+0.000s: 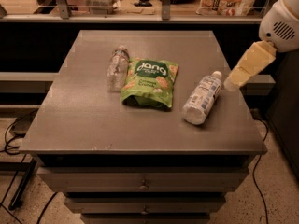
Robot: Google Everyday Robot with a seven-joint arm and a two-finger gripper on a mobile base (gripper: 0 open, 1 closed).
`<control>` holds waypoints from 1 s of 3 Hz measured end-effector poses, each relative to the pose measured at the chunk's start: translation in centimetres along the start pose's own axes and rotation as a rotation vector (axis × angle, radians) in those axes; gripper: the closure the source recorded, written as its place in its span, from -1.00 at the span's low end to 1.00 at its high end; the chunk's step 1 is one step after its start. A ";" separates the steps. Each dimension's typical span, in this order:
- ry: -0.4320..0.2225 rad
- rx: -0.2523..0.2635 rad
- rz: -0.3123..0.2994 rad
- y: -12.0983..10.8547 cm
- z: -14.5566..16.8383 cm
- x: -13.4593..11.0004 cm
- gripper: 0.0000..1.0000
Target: Place blue plastic bottle upright
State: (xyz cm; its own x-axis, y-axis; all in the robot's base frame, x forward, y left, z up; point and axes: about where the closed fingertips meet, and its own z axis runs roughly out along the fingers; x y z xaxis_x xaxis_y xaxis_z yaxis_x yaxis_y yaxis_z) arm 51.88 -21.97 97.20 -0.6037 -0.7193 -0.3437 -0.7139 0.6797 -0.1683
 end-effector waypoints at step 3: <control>-0.030 -0.193 0.341 0.3 5.3 -1.5 -1.00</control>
Offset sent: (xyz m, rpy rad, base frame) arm 0.0063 0.0111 -0.0377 0.1709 0.1694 -0.1364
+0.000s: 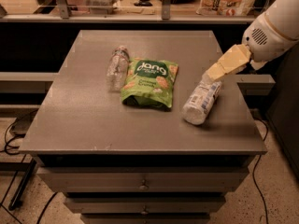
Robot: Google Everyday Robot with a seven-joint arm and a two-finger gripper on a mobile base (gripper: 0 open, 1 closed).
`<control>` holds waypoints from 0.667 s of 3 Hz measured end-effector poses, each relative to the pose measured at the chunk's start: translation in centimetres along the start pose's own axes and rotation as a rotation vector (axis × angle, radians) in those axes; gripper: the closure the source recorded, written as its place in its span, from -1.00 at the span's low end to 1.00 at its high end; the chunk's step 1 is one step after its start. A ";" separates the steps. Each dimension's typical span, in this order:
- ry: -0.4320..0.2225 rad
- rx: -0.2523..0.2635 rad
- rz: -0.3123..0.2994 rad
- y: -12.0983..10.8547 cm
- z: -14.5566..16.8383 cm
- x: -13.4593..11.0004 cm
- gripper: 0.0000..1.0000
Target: Place blue plastic bottle upright
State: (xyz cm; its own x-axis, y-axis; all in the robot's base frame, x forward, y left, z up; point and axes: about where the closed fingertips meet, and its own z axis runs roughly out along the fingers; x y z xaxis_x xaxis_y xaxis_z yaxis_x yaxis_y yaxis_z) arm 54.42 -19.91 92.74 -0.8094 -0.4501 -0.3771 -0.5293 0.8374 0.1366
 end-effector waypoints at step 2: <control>0.025 -0.113 0.296 -0.2 6.8 -2.5 -1.00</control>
Offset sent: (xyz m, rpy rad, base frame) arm 0.0551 0.0405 -0.0705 0.2109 0.2281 -0.3079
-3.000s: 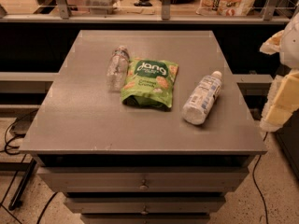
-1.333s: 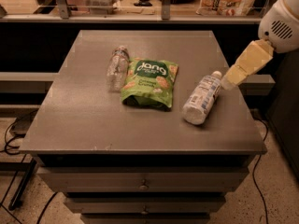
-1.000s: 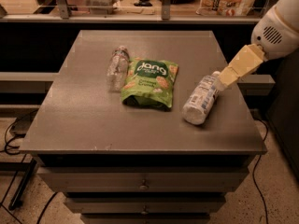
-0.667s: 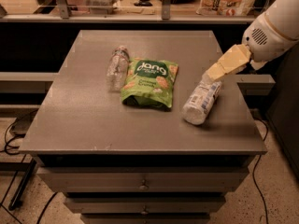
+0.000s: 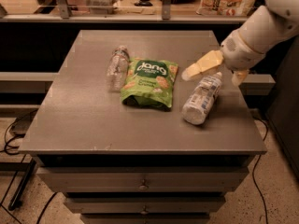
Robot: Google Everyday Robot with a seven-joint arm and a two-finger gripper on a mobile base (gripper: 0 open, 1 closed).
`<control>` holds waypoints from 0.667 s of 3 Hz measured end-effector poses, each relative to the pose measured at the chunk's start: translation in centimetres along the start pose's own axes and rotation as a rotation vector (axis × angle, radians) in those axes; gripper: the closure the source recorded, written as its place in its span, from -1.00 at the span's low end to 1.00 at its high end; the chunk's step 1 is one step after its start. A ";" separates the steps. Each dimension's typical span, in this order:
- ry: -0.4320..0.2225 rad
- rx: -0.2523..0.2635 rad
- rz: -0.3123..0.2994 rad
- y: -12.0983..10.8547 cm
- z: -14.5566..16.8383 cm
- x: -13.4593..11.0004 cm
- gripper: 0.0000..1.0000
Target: Place blue plastic bottle upright
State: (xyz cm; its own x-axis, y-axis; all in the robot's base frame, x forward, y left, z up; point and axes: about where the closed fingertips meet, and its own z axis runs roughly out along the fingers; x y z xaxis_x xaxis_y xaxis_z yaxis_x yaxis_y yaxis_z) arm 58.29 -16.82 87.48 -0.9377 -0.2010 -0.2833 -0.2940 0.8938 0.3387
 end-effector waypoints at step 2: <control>0.053 -0.001 0.027 0.8 3.4 -1.2 -0.63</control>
Offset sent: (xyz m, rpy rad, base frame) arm 0.0235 0.0338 -0.0324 -0.0503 0.0655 0.0145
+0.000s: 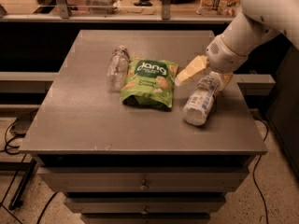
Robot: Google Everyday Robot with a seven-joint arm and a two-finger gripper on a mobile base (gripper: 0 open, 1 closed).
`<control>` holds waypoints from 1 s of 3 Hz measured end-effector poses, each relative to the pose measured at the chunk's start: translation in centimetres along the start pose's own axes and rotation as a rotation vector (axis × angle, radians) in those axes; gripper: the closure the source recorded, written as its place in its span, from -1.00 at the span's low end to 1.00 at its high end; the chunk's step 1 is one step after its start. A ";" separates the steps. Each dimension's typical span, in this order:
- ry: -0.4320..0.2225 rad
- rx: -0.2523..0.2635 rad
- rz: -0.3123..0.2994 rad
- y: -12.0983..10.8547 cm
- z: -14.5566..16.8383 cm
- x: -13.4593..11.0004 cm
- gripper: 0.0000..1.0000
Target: Place blue plastic bottle upright
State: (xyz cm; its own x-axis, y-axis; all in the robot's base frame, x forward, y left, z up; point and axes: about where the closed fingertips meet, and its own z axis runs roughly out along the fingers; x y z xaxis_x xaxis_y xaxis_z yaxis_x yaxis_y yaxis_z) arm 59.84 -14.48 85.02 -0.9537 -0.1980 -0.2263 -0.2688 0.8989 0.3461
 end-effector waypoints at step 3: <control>-0.016 0.043 -0.111 1.9 -0.4 -0.8 0.92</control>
Offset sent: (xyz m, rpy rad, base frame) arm 0.0024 0.0110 0.0038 -0.0811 -0.0381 0.0770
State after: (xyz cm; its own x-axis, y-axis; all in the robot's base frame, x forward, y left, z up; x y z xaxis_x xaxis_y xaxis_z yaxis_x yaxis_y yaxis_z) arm 60.09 -12.80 86.19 -0.9161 -0.2914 -0.2753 -0.3662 0.8879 0.2786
